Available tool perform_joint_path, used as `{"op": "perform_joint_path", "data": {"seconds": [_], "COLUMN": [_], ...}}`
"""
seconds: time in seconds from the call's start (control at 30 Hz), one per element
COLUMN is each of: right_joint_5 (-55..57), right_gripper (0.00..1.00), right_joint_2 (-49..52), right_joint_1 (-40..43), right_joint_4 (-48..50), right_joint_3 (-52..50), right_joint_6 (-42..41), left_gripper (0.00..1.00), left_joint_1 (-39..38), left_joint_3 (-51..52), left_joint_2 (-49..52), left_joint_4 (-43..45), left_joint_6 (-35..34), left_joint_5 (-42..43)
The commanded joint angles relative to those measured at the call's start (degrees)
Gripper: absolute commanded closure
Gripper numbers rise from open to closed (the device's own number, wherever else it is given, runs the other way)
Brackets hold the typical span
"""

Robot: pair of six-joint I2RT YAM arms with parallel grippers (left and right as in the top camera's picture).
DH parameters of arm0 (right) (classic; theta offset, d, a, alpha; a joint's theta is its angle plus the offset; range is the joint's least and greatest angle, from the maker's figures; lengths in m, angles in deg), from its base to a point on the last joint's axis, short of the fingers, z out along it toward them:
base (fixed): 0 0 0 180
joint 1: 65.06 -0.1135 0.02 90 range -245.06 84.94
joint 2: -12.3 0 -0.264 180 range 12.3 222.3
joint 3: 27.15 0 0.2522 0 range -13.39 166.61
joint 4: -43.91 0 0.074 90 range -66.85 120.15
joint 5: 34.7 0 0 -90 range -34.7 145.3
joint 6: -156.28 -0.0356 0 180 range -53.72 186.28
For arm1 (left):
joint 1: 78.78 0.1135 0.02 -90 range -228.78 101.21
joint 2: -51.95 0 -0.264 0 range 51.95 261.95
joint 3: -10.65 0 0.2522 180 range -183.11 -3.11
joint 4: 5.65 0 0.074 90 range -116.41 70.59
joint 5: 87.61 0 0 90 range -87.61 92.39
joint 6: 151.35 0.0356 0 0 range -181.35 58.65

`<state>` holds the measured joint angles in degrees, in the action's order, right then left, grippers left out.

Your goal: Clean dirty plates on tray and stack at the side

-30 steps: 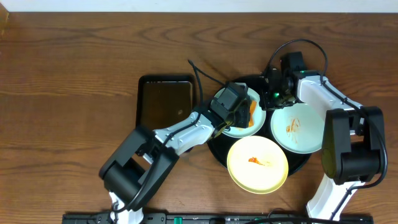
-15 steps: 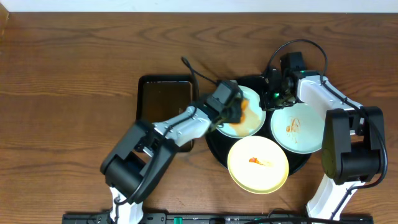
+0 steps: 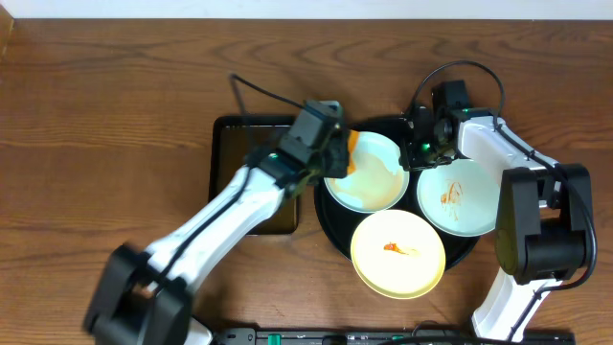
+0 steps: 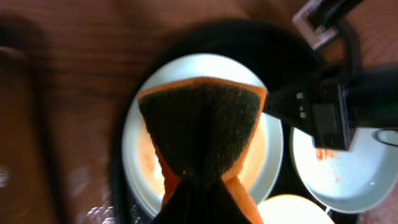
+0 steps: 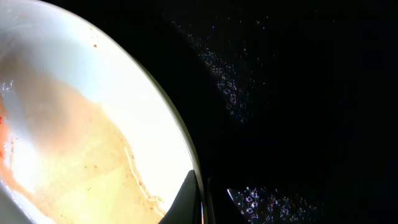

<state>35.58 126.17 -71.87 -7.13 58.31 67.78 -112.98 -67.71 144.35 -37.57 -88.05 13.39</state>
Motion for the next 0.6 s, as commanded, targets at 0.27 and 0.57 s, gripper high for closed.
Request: {"op": "perform_joint_path", "data": {"seconds": [0.27,0.57], "right_joint_5": [-2.32,-4.92], "right_gripper": [0.99,0.99], "right_joint_2": [0.76,-3.39], "right_joint_1": [-1.11,1.7], "right_joint_4": [1.09,1.07], "right_joint_3": [0.33,2.49], "right_joint_6": [-0.26,0.61], "left_gripper": [0.92,0.92], "left_joint_1": [11.08,17.33], "left_joint_3": [-0.02,0.24], "left_joint_2": [-4.74,-4.74], "left_joint_4": [-17.75,-19.63], "left_joint_6": [1.4,1.4], "left_joint_5": [-14.67,-14.73]}}
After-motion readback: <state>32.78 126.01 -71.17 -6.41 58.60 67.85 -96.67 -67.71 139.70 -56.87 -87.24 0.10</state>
